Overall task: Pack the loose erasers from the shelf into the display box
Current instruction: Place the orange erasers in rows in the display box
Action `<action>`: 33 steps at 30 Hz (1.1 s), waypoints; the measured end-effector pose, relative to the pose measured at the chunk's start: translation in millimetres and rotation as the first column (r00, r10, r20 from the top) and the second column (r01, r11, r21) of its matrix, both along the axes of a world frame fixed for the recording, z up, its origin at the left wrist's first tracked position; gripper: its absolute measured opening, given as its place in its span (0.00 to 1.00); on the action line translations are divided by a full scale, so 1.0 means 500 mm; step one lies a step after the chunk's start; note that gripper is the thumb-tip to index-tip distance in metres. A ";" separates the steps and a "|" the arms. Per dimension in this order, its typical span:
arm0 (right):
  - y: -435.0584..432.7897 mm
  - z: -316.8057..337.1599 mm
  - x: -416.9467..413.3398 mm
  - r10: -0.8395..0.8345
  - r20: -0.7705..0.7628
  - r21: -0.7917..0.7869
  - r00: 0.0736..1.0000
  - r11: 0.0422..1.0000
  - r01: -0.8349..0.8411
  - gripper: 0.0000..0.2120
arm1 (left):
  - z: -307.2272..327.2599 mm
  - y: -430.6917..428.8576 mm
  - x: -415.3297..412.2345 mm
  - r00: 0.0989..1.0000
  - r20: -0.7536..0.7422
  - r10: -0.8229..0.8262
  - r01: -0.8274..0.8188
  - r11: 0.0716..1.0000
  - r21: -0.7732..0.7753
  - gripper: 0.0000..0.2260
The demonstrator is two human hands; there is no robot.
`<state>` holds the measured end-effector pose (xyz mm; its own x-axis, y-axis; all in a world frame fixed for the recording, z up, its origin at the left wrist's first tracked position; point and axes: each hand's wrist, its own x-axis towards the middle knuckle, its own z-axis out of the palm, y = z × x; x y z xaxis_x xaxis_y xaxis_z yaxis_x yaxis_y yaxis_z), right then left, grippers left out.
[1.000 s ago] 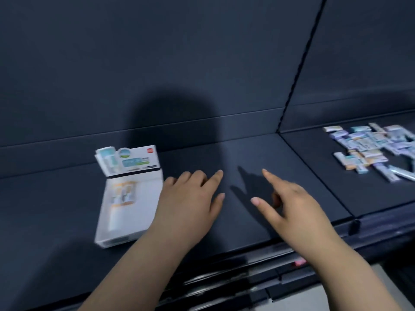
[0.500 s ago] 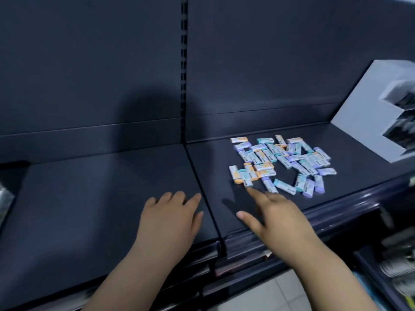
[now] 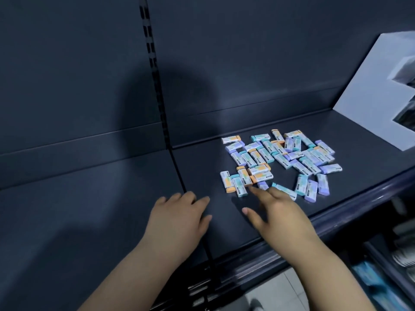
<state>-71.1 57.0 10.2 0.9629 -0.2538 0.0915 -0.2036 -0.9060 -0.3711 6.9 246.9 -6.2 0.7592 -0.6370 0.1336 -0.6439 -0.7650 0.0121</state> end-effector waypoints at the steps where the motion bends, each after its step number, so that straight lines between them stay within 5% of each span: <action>1: -0.009 -0.003 0.005 -0.008 0.015 0.012 1.000 1.000 0.008 0.25 | -0.006 -0.007 0.003 1.000 0.017 -0.014 0.015 1.000 -0.013 0.16; 13: -0.237 0.002 0.114 0.167 0.003 -0.063 0.986 0.984 -0.167 0.20 | -0.005 -0.209 0.028 0.997 0.030 0.076 -0.074 0.996 -0.057 0.14; 23: -0.331 -0.033 0.202 0.490 -0.130 -0.019 0.862 0.868 -0.496 0.17 | -0.006 -0.370 0.024 0.914 -0.050 0.402 -0.401 0.916 0.027 0.09; 33: -0.352 -0.049 0.225 0.580 -0.098 -0.026 0.809 0.811 -0.585 0.14 | -0.005 -0.438 -0.004 0.792 -0.073 0.607 -0.599 0.794 0.106 0.25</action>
